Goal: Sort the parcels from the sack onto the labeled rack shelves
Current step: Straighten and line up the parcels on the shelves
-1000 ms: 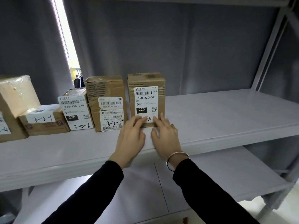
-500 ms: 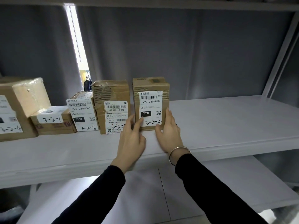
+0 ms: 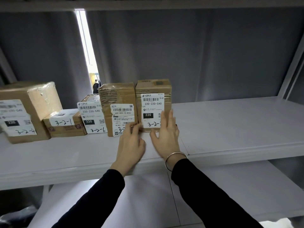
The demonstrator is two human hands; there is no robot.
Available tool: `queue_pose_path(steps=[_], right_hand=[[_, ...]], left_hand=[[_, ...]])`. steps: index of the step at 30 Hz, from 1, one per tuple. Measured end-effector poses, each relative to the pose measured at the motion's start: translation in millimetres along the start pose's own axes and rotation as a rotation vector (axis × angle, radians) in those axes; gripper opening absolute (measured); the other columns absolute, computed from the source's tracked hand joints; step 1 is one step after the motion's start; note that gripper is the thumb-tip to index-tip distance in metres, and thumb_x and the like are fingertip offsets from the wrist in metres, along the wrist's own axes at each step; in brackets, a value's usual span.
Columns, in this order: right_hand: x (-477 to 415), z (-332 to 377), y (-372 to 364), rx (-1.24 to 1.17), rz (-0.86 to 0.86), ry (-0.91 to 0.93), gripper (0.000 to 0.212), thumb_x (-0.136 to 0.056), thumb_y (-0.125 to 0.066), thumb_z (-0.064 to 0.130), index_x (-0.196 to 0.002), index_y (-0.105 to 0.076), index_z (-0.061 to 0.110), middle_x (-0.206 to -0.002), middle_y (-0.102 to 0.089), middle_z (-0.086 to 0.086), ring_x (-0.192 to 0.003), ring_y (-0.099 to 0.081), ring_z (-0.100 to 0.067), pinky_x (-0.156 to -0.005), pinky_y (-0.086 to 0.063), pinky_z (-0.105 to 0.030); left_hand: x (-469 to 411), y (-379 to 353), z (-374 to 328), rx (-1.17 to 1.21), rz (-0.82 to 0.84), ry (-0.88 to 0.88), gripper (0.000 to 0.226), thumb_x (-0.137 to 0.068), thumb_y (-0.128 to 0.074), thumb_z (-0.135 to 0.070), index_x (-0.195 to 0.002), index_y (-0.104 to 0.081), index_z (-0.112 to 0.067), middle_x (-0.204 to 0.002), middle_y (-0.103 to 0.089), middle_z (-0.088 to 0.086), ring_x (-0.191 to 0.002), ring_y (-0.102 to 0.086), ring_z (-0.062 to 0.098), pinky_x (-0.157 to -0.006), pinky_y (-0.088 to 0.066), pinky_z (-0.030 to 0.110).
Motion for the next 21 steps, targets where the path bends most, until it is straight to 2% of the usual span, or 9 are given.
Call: queue_pose_path(steps=[3,9,13,21], right_hand=[[4.2,16.8,-9.2,0.003,0.042,0.03,0.072,-0.09,-0.046,0.032,-0.149,-0.008,0.018,-0.157,0.015,-0.006,-0.145,0.008,-0.029,-0.117,-0.004,-0.042],[1.9,29.1,-28.0,-0.018,0.166,0.027,0.068,-0.093,-0.043,0.034,-0.149,-0.007,0.024,-0.156,0.019,-0.005,-0.145,0.001,-0.034,-0.116,-0.008,-0.046],[0.5,31.1,-33.8,-0.027,0.215,0.038,0.068,-0.092,-0.044,0.035,-0.148,-0.007,0.027,-0.156,0.021,-0.004,-0.144,0.002,-0.035,-0.116,-0.007,-0.047],[19.8,47.5,-36.0,-0.059,0.24,0.089,0.064,-0.093,-0.039,0.036,-0.148,-0.007,0.028,-0.157,0.015,-0.003,-0.145,0.002,-0.031,-0.116,-0.007,-0.043]], left_hand=[[1.8,6.4,11.4,-0.076,-0.008,0.099,0.055,-0.08,-0.057,-0.012,-0.133,-0.045,-0.01,-0.136,-0.038,0.01,-0.125,-0.041,0.029,-0.097,-0.035,0.041],[-6.4,9.0,15.4,-0.161,0.079,0.165,0.053,-0.091,-0.049,-0.027,-0.141,-0.033,-0.022,-0.142,-0.03,0.004,-0.123,-0.038,0.031,-0.098,-0.032,0.045],[-12.4,9.4,16.1,-0.186,0.122,0.178,0.054,-0.091,-0.046,-0.027,-0.143,-0.03,-0.023,-0.141,-0.029,0.006,-0.124,-0.036,0.032,-0.101,-0.031,0.049],[10.0,16.6,21.5,-0.171,0.149,0.181,0.053,-0.092,-0.044,-0.028,-0.143,-0.028,-0.026,-0.148,-0.024,0.0,-0.131,-0.034,0.025,-0.1,-0.03,0.041]])
Point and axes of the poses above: each hand's wrist, its own x-axis away from the middle knuckle, its own y-axis out of the back of the hand, z = x × y, the point moved 6 cm from there along -x, towards the middle knuckle
